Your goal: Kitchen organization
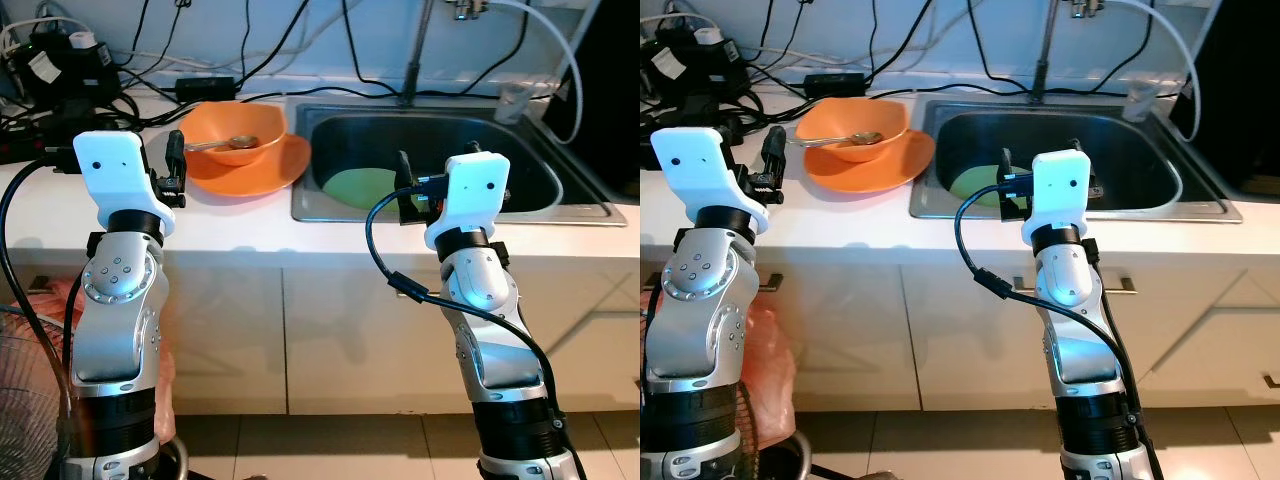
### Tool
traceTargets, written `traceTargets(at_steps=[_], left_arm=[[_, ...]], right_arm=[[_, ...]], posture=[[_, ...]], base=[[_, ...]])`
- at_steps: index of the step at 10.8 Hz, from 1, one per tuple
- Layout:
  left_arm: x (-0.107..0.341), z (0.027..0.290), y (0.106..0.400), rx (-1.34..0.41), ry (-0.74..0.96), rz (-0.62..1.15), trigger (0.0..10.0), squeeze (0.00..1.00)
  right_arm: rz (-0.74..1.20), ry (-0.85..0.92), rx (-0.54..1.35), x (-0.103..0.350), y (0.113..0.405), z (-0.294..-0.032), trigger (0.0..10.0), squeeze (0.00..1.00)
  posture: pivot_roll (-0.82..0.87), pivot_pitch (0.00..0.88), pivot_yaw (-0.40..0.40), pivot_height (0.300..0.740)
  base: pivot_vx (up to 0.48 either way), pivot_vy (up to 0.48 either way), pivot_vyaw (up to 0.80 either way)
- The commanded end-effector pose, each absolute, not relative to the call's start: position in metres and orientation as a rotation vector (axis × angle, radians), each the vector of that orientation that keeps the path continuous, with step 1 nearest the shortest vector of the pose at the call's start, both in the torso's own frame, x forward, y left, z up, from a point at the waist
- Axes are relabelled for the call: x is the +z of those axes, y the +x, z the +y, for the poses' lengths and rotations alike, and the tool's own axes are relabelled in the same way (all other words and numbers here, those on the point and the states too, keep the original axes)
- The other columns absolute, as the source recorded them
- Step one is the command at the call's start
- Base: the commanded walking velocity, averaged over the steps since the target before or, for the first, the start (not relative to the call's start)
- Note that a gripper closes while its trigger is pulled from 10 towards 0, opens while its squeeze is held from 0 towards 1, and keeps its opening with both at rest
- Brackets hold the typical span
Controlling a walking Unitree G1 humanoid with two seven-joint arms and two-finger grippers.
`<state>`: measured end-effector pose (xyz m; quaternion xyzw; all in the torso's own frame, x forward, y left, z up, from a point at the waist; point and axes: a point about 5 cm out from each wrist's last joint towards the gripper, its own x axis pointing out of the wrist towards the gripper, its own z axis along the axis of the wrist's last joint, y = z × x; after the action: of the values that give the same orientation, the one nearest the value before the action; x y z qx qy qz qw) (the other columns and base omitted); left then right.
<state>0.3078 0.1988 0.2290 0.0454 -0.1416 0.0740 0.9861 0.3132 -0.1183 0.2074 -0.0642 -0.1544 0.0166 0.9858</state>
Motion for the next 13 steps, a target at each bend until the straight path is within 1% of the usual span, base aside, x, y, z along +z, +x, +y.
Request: traceTargets(at_steps=[1,3,6,9,11,13], left_arm=[[0.232,0.193,0.311,0.141,0.078,-0.295,10.0,0.0],[0.233,0.192,0.31,0.134,0.069,-0.302,10.0,0.0],[0.232,0.193,0.31,0.13,0.063,-0.298,10.0,0.0],[0.249,0.195,0.311,0.138,0.028,-0.338,10.0,0.0],[0.265,0.193,0.311,0.137,0.036,-0.4,10.0,0.0],[0.262,0.191,0.311,0.135,0.039,-0.389,10.0,0.0]], right_arm=[[-0.324,-0.147,0.02,0.211,0.314,-0.121,10.0,0.0],[-0.322,-0.146,0.017,0.211,0.314,-0.12,10.0,0.0],[-0.321,-0.13,0.011,0.211,0.315,-0.12,10.0,0.0],[-0.347,-0.125,0.012,0.217,0.315,-0.122,10.0,0.0],[-0.387,-0.132,0.012,0.229,0.317,-0.124,10.0,0.0],[-0.395,-0.133,0.003,0.231,0.319,-0.126,10.0,0.0]], posture=[[0.05,0.014,-0.003,0.74],[0.05,0.013,-0.002,0.74],[0.06,0.016,-0.002,0.74],[0.06,0.015,-0.005,0.74],[0.06,0.012,-0.005,0.74],[0.06,0.011,-0.002,0.74]], base=[[0.0,0.0,0.8],[0.0,0.0,0.8],[0.0,0.0,0.0],[0.0,0.0,0.0],[0.45,0.0,0.0],[0.471,0.0,0.0]])
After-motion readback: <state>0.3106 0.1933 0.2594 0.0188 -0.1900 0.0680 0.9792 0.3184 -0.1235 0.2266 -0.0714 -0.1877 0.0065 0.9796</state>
